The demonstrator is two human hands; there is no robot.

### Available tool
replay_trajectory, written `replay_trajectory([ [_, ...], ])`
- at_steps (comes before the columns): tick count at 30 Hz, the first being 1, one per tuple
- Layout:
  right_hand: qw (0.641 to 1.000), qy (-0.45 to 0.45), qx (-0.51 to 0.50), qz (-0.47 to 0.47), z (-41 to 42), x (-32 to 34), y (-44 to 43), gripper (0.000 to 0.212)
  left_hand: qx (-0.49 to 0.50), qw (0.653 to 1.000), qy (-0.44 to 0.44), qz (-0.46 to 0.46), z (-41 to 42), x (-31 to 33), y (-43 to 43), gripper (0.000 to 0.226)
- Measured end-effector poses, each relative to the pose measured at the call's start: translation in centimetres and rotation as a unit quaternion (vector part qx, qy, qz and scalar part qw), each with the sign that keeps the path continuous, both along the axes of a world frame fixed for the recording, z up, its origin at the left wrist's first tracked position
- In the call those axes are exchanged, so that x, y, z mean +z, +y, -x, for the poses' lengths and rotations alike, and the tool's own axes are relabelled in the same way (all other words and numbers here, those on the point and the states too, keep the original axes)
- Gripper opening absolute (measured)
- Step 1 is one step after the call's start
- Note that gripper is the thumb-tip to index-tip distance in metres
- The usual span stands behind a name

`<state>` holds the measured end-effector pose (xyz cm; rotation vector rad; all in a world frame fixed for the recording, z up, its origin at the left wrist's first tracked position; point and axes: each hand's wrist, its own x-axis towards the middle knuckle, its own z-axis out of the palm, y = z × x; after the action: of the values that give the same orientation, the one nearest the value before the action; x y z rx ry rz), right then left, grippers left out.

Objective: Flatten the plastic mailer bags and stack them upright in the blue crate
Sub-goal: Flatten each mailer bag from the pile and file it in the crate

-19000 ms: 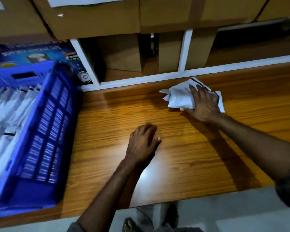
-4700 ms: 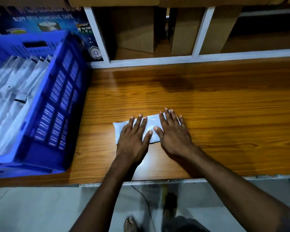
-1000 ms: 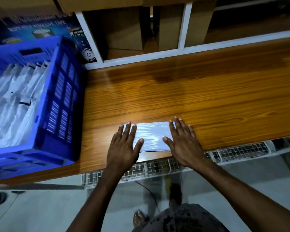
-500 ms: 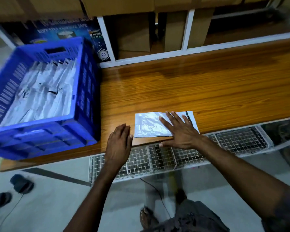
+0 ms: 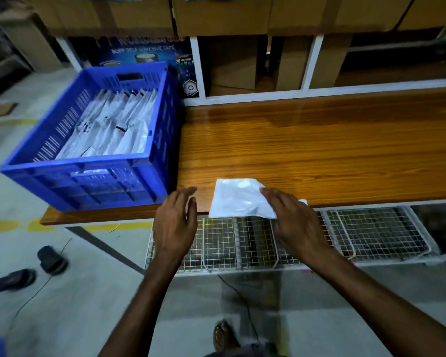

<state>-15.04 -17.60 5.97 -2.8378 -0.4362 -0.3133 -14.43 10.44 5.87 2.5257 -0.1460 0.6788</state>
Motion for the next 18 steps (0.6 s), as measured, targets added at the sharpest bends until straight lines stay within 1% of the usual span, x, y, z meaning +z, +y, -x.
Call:
replay_trajectory([
  [2, 0.999, -0.029, 0.002, -0.024, 0.1, 2.4, 1.3, 0.076, 0.024, 0.999, -0.030, 0.001, 0.3, 1.8, 0.8, 0.025],
  [8, 0.987, -0.122, 0.008, -0.106, -0.1, 9.0, 7.4, 0.071, 0.091, 0.986, -0.136, 0.018, 0.7, 6.7, 6.1, 0.023],
  [11, 0.980, -0.143, 0.009, -0.140, -0.9, 12.2, 11.3, 0.070, 0.109, 0.981, -0.157, 0.023, -0.8, 8.8, 10.0, 0.020],
  [13, 0.975, -0.149, 0.013, -0.162, -1.9, 14.0, 14.6, 0.070, 0.108, 0.982, -0.156, 0.010, -2.5, 10.0, 13.2, 0.019],
  [15, 0.972, -0.142, 0.021, -0.188, -3.1, 15.7, 18.3, 0.070, 0.096, 0.987, -0.132, -0.004, -4.5, 10.9, 16.8, 0.021],
  [18, 0.968, -0.118, 0.014, -0.221, -5.8, 17.3, 24.2, 0.068, 0.065, 0.996, -0.047, -0.051, -8.3, 11.7, 22.6, 0.032],
])
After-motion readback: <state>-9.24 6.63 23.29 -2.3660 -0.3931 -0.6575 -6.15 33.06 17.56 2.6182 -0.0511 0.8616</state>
